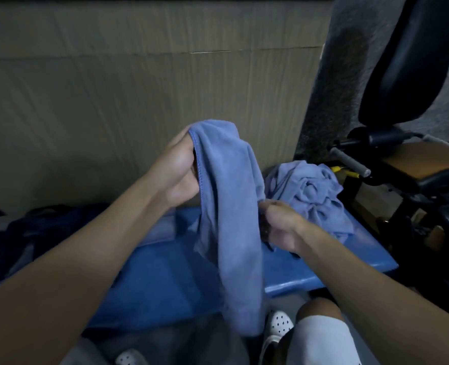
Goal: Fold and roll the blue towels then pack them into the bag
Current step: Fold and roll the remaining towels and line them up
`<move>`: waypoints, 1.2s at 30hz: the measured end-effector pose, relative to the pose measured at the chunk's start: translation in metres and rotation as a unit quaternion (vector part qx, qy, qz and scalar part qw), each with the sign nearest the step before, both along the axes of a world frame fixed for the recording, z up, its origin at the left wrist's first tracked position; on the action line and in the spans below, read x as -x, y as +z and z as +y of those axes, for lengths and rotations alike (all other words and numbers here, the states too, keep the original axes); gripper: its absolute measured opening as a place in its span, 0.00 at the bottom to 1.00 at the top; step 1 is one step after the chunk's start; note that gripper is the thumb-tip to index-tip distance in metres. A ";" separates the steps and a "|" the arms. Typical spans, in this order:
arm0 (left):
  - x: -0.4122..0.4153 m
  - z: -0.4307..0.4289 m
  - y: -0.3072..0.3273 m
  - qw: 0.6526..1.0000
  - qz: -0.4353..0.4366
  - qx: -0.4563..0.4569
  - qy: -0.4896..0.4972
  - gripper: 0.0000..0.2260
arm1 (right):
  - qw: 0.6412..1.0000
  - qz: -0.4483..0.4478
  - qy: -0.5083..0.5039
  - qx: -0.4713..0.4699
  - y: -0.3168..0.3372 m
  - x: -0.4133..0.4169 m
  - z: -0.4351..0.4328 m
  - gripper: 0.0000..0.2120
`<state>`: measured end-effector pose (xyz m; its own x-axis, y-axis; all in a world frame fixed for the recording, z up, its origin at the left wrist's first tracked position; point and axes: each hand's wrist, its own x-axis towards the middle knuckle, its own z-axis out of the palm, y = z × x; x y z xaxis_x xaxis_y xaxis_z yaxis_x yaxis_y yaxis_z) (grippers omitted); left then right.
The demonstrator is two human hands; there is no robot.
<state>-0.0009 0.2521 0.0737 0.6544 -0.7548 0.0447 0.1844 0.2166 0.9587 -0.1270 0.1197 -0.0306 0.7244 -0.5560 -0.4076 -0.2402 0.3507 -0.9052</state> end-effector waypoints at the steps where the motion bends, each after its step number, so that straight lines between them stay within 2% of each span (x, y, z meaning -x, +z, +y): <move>1: -0.004 0.012 0.000 1.000 0.013 -0.014 -0.011 0.09 | 1.000 -0.009 -0.008 -0.006 -0.001 -0.006 0.005 0.13; 4: -0.020 0.050 -0.006 0.995 0.068 -0.072 -0.025 0.08 | 0.997 -0.037 -0.044 -0.059 0.003 -0.013 0.011 0.11; 8: -0.038 0.090 -0.010 0.981 0.099 -0.154 0.063 0.09 | 0.995 -0.038 -0.049 -0.072 0.009 -0.013 0.024 0.11; 10: -0.038 0.102 -0.015 0.977 0.084 -0.169 0.097 0.14 | 0.998 -0.046 -0.048 -0.016 0.011 -0.016 0.030 0.13; 13: -0.031 0.115 -0.018 0.980 -0.001 -0.178 0.088 0.04 | 0.995 -0.044 -0.063 0.062 0.022 -0.020 0.043 0.16; 14: -0.030 0.118 -0.018 0.980 -0.017 -0.180 0.087 0.07 | 0.992 -0.047 -0.072 0.088 0.025 -0.020 0.044 0.16; 16: -0.029 0.122 -0.014 0.982 -0.032 -0.163 0.085 0.12 | 0.974 -0.021 -0.154 0.166 0.021 -0.023 0.041 0.19; 18: -0.024 0.124 -0.005 0.986 -0.055 -0.137 0.082 0.14 | 0.937 0.074 -0.257 0.225 0.005 -0.020 0.038 0.16; 19: -0.023 0.124 -0.001 0.986 -0.067 -0.127 0.079 0.15 | 0.938 0.114 -0.257 0.205 -0.005 -0.016 0.042 0.13; 21: -0.021 0.123 0.004 0.986 -0.091 -0.118 0.068 0.17 | 0.984 0.116 -0.126 0.051 -0.022 -0.011 0.066 0.08; 22: -0.019 0.124 0.007 0.986 -0.099 -0.116 0.061 0.18 | 0.990 0.130 -0.046 -0.019 -0.031 -0.010 0.080 0.10; 24: -0.015 0.123 0.010 0.987 -0.107 -0.108 0.048 0.18 | 0.984 0.157 0.061 -0.064 -0.041 -0.012 0.104 0.10; 28: -0.014 0.129 0.018 0.990 -0.105 -0.092 0.032 0.17 | 0.981 0.110 0.105 -0.122 -0.049 -0.023 0.126 0.14; 32: -0.018 0.140 0.023 0.991 -0.102 -0.086 0.032 0.17 | 0.964 0.035 0.171 -0.200 -0.040 -0.023 0.139 0.13; 36: -0.028 0.150 0.022 0.989 -0.103 -0.097 0.045 0.18 | 0.968 -0.009 0.125 -0.219 -0.029 -0.024 0.132 0.17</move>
<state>0.0267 0.4021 0.0956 0.7114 -0.7014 0.0433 -0.0298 0.0314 0.9991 -0.1034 0.2512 -0.0593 0.8230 -0.1396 -0.5506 -0.3527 0.6343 -0.6879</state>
